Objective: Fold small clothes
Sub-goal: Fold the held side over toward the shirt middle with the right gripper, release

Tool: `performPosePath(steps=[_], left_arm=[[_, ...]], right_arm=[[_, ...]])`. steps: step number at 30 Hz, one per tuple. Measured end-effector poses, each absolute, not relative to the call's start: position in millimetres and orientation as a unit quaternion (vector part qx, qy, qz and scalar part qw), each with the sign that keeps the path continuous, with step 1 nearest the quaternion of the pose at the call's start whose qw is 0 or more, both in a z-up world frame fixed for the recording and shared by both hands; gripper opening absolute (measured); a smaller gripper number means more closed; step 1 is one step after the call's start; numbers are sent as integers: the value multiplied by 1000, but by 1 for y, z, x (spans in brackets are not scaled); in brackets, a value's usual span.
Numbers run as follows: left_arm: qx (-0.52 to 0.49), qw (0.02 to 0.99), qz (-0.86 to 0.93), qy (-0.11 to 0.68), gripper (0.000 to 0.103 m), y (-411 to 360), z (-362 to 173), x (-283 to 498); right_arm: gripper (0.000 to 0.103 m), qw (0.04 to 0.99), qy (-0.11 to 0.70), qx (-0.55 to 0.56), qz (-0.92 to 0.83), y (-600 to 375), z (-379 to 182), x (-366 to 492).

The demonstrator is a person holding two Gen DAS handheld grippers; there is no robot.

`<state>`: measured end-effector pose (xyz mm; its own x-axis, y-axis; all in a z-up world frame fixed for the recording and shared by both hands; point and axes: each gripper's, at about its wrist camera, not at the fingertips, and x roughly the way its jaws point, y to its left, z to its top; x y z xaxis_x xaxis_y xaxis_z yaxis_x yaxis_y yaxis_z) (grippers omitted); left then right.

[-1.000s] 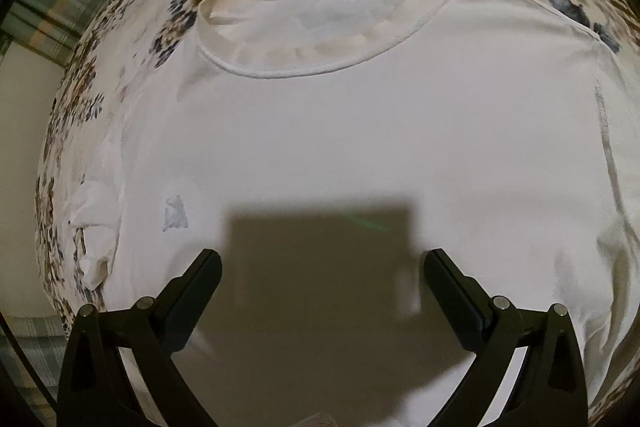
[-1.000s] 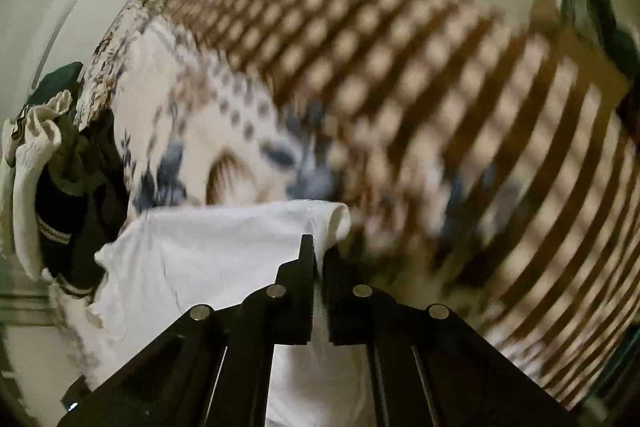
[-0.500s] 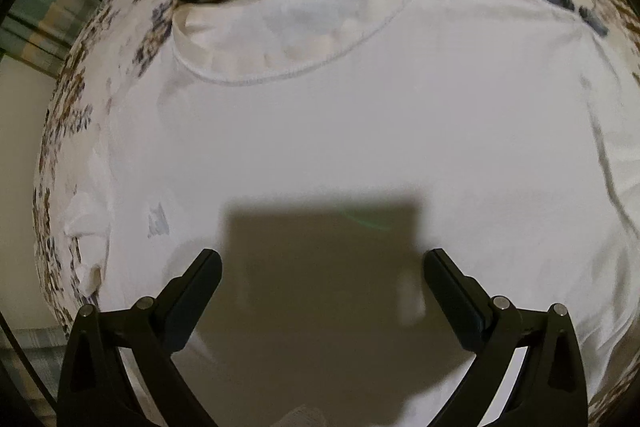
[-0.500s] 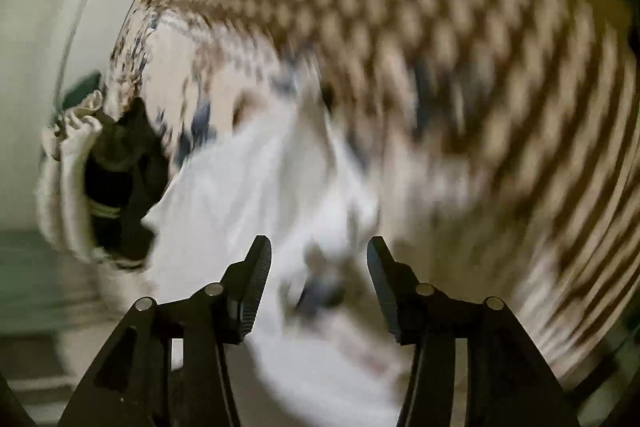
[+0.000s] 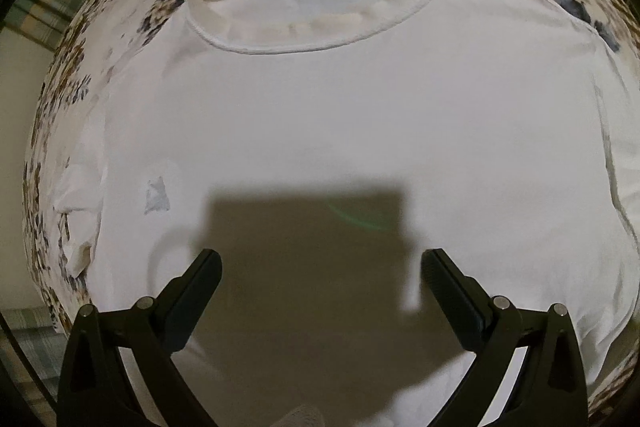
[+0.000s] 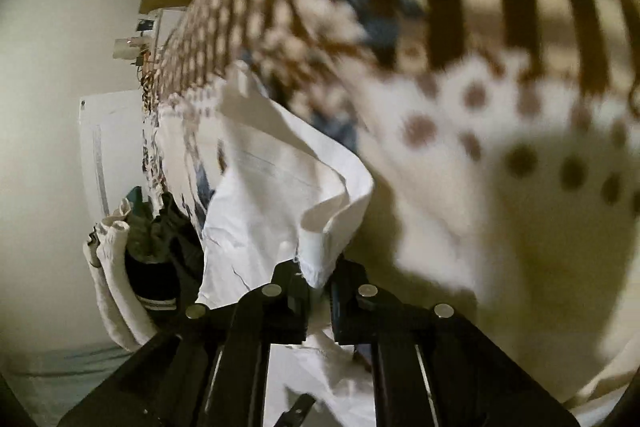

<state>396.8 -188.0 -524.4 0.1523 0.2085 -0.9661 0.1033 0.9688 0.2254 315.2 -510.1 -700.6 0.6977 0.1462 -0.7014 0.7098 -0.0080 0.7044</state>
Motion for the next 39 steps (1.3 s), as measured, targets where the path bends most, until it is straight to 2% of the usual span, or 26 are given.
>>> performPosePath(steps=[6, 12, 16, 20, 21, 23, 24, 25, 31, 36, 39], left_arm=[[94, 755, 52, 647, 103, -157, -511, 393], [49, 757, 92, 645, 103, -92, -492, 389], [34, 755, 128, 642, 103, -41, -486, 382], [24, 745, 165, 646, 103, 6, -487, 370], [20, 744, 171, 646, 103, 17, -487, 367], [9, 742, 182, 645, 103, 39, -485, 357], [4, 741, 185, 645, 103, 48, -486, 354], [-7, 740, 189, 646, 103, 60, -486, 349], [-63, 725, 217, 651, 103, 111, -491, 330], [-89, 723, 228, 646, 103, 135, -492, 327], [-96, 730, 226, 638, 103, 145, -491, 330]], right_arm=[[6, 724, 342, 551, -234, -507, -637, 344], [6, 831, 419, 338, -138, -409, -572, 430], [6, 831, 534, 153, -4, -278, -595, 473], [7, 779, 619, 81, 67, -211, -639, 463], [10, 768, 632, 77, 71, -207, -643, 459], [25, 767, 628, 104, 79, -214, -634, 446], [44, 769, 622, 120, 78, -221, -627, 441], [52, 774, 611, 148, 76, -233, -615, 434], [54, 800, 551, 234, 28, -287, -580, 444], [54, 777, 529, 329, -89, -346, -613, 495], [54, 750, 537, 378, -72, -353, -635, 524]])
